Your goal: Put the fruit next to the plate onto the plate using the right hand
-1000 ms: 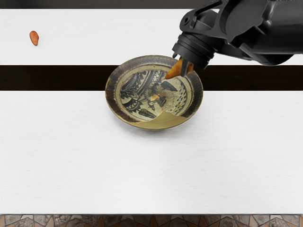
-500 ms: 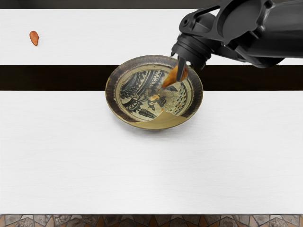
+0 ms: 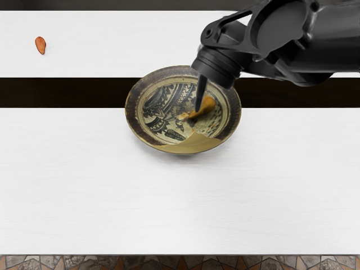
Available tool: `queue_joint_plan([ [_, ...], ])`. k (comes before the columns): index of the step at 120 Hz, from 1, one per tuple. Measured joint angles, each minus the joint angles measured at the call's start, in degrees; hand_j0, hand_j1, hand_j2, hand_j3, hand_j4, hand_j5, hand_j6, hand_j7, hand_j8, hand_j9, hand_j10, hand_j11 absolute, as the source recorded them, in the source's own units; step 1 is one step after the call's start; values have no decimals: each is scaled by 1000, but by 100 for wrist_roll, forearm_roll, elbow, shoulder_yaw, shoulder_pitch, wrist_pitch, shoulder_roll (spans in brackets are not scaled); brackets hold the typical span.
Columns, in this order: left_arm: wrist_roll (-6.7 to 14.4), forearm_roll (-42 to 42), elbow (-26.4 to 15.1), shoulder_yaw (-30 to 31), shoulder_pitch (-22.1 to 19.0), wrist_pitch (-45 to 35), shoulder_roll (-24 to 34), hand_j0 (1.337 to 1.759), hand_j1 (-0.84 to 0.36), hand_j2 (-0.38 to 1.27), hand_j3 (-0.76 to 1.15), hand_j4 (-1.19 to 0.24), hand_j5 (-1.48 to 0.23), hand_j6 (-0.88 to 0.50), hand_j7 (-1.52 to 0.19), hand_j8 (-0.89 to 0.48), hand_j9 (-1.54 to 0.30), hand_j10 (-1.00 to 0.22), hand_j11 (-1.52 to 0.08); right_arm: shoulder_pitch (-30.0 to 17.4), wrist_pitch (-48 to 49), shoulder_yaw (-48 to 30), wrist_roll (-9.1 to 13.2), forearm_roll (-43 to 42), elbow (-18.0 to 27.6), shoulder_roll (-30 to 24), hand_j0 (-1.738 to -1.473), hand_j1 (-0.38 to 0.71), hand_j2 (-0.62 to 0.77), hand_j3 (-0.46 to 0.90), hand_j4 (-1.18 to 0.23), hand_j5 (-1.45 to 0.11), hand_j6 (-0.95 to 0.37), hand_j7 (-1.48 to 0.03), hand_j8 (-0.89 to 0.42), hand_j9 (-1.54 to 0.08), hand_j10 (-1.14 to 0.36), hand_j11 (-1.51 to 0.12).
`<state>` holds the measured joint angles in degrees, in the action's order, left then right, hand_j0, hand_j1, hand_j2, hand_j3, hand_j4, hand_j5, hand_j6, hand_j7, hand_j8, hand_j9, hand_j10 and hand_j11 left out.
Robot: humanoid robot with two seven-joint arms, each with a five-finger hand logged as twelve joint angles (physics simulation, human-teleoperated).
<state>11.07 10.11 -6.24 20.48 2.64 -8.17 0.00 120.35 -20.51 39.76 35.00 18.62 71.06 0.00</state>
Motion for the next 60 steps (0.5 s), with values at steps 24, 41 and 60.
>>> queue_joint_plan([
  [24,0,0,0,0,0,0,0,1658,349,0,0,-1,0,-1,0,-1,0,0,0,-183,-261,-875,0,-12,958,-305,-1658,-297,1,0,-47,-60,-45,-60,-42,-60,-46,-60],
  [41,0,0,0,0,0,0,0,1658,349,0,0,-1,0,-1,0,-1,0,-1,0,-195,-313,-1509,0,-49,1790,-1194,-1658,-297,-3,0,-45,-58,-45,-58,-43,-58,-45,-58],
  [60,0,0,0,0,0,0,0,1658,349,0,0,-1,0,-1,0,-1,0,0,0,-307,-42,-2018,0,-153,2562,-2370,-1658,-295,-7,0,-47,-60,-47,-60,-46,-60,-47,-60],
])
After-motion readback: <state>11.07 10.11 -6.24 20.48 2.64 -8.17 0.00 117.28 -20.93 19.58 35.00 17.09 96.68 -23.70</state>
